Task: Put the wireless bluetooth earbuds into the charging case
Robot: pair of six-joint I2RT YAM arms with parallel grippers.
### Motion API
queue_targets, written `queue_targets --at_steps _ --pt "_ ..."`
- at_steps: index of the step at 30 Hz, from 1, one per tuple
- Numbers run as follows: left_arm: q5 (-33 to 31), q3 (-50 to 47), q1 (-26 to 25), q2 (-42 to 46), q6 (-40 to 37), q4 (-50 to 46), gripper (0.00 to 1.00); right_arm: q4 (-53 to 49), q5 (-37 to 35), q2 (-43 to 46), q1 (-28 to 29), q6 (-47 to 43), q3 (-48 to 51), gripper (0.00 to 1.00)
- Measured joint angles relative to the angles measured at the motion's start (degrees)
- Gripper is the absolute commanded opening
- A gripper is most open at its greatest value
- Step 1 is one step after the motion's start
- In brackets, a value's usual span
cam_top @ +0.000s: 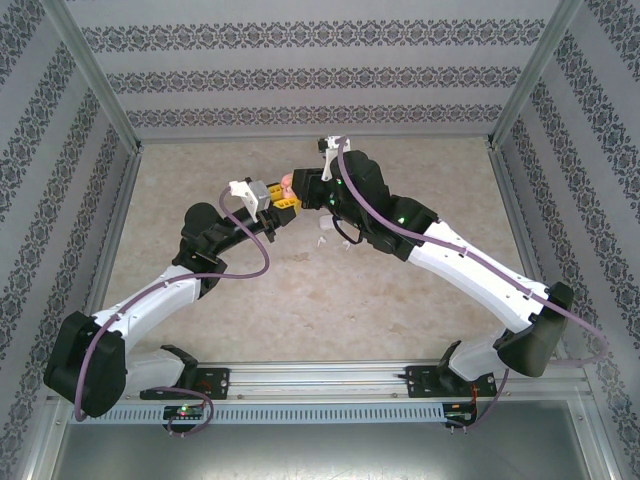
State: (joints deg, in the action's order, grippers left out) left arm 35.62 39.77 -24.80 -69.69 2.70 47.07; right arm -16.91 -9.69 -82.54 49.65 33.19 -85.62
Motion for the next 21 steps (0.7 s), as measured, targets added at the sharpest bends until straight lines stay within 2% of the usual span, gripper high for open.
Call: queue_targets --at_steps 21 --pt "-1.38 0.0 0.0 0.0 0.0 -1.29 0.0 5.95 -0.57 0.7 0.39 -0.63 4.98 0.17"
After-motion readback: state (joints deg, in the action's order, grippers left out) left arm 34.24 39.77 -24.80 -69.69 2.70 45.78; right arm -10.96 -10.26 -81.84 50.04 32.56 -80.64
